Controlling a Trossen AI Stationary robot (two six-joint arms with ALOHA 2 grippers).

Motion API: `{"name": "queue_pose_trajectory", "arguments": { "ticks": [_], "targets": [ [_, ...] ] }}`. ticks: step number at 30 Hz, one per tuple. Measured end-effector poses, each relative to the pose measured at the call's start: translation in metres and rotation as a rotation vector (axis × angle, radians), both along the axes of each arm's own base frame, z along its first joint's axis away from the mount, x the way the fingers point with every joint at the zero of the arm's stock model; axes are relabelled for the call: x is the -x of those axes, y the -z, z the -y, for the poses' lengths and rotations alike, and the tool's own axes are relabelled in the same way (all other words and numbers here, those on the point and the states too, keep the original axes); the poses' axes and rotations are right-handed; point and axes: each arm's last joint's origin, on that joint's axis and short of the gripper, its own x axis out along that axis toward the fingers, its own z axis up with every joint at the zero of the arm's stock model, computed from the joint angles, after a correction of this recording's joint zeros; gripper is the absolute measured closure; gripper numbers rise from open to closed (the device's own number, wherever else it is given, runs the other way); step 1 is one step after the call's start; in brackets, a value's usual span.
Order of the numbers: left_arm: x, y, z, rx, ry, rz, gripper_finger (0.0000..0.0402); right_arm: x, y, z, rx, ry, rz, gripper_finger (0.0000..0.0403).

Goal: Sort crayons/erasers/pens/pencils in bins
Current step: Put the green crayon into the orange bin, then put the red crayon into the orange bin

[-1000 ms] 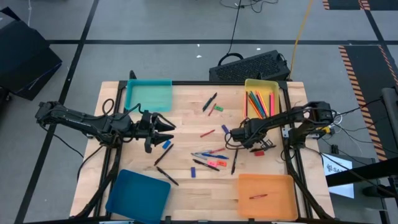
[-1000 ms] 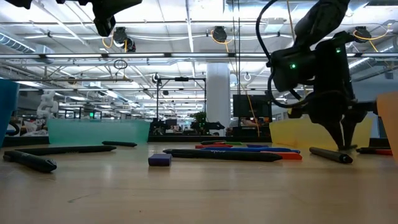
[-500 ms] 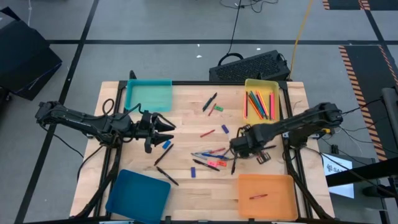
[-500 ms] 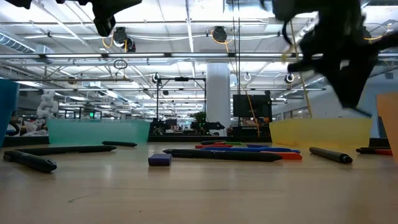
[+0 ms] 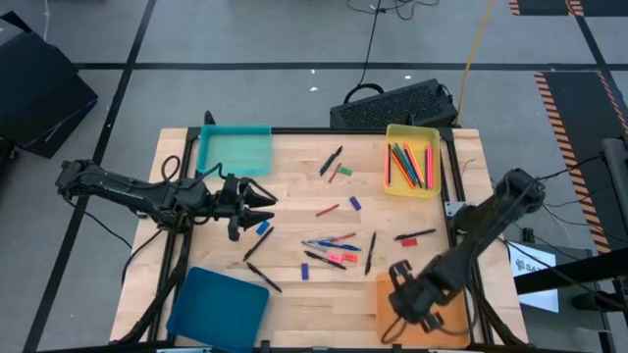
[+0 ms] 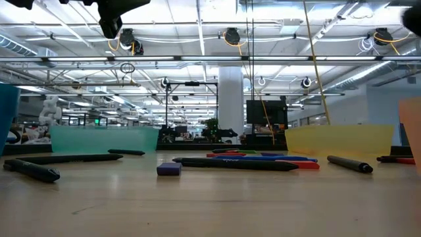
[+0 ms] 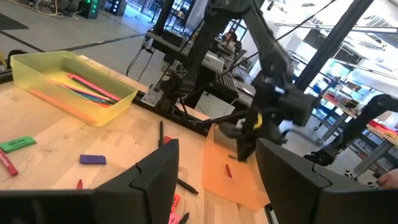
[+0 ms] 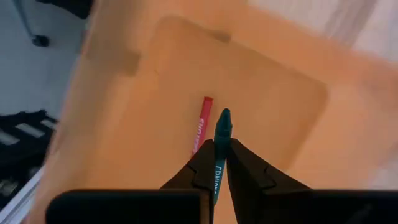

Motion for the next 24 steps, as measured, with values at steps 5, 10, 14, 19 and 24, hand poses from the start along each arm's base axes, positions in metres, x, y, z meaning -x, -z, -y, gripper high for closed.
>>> {"name": "queue_pose_trajectory", "arguments": {
  "ticks": [5,10,14,19,24],
  "targets": [
    [0.0,0.0,0.0,0.0,0.0,0.0,0.0185,-0.002,0.04,-0.014,-0.007,0.033,-0.009,0.0372],
    [0.0,0.0,0.0,0.0,0.0,0.0,0.0185,-0.026,0.035,-0.016,-0.027,0.061,0.005,0.0316],
    [0.0,0.0,0.0,0.0,0.0,0.0,0.0185,-0.05,0.0,-0.01,-0.063,0.096,0.014,0.0265],
    [0.0,0.0,0.0,0.0,0.0,0.0,0.0185,-0.083,-0.039,0.019,-0.013,0.149,0.104,0.0229],
    [0.0,0.0,0.0,0.0,0.0,0.0,0.0185,-0.12,-0.041,0.082,0.09,0.238,0.182,0.0235]
  ]
}}
